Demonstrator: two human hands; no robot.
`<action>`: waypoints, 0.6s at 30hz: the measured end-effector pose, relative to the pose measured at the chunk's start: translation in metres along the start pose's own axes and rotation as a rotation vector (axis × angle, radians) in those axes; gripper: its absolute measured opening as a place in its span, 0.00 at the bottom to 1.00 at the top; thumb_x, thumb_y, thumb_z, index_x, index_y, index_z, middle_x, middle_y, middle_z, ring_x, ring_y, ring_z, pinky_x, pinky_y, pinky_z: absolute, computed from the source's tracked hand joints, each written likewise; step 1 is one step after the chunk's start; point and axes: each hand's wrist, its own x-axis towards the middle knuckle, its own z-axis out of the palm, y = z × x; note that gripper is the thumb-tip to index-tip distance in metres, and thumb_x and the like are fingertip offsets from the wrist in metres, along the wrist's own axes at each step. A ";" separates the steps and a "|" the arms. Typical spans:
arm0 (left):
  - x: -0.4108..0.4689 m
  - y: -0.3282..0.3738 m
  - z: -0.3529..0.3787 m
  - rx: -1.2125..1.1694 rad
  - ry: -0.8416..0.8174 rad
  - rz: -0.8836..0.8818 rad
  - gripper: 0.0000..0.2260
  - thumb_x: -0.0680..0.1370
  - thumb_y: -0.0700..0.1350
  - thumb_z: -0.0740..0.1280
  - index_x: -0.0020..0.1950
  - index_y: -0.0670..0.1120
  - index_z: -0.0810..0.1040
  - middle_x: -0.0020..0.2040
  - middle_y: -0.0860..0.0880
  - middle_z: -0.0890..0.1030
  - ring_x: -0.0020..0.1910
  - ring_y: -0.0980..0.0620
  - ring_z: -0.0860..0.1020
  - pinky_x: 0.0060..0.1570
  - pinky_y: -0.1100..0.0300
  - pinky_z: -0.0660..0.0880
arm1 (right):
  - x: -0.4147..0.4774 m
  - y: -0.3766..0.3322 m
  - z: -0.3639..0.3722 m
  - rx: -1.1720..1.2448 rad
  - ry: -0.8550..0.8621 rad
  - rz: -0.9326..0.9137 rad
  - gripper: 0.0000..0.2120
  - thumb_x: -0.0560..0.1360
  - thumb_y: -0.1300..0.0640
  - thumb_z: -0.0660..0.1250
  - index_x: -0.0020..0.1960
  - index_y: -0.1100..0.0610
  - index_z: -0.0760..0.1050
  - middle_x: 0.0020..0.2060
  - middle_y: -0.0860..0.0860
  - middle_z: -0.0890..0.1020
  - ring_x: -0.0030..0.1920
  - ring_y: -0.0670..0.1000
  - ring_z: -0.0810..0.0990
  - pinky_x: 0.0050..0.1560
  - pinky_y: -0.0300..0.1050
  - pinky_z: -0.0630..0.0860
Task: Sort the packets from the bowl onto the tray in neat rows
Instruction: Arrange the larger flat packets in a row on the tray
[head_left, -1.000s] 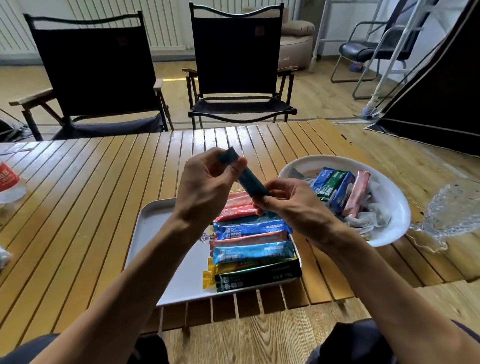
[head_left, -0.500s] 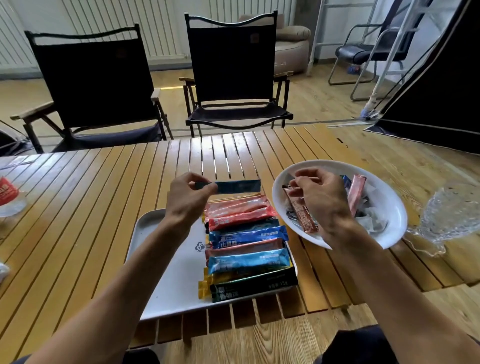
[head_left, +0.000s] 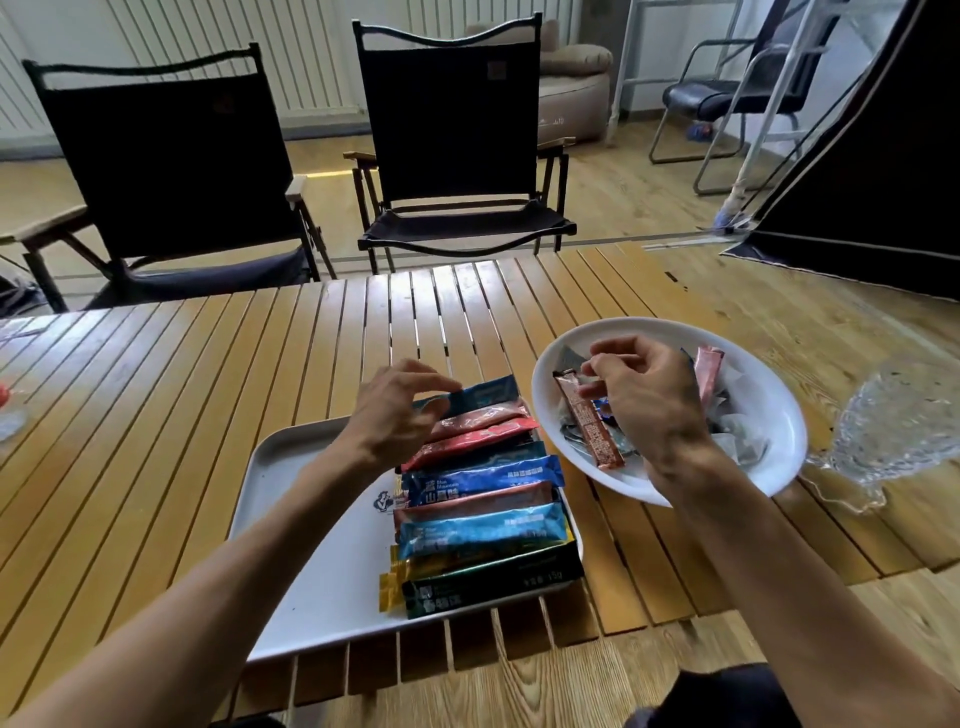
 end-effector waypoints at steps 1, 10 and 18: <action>0.002 0.001 0.000 0.006 -0.027 0.012 0.11 0.77 0.47 0.66 0.59 0.54 0.80 0.60 0.49 0.76 0.61 0.48 0.70 0.59 0.42 0.69 | 0.002 0.001 -0.001 -0.040 0.001 0.009 0.04 0.79 0.60 0.63 0.51 0.54 0.76 0.43 0.48 0.81 0.41 0.45 0.81 0.41 0.43 0.79; 0.004 0.006 -0.004 0.076 -0.110 0.062 0.10 0.78 0.48 0.64 0.58 0.55 0.80 0.56 0.49 0.76 0.57 0.50 0.70 0.57 0.45 0.71 | 0.007 0.030 -0.002 -0.824 -0.135 -0.027 0.14 0.75 0.51 0.70 0.58 0.55 0.76 0.49 0.53 0.81 0.48 0.53 0.79 0.49 0.46 0.76; 0.004 0.017 -0.012 0.086 -0.178 0.079 0.09 0.78 0.46 0.66 0.57 0.52 0.80 0.51 0.49 0.75 0.51 0.51 0.75 0.52 0.49 0.76 | 0.004 0.027 -0.007 -0.741 -0.104 -0.046 0.07 0.76 0.55 0.66 0.53 0.54 0.74 0.41 0.51 0.79 0.43 0.54 0.78 0.45 0.48 0.74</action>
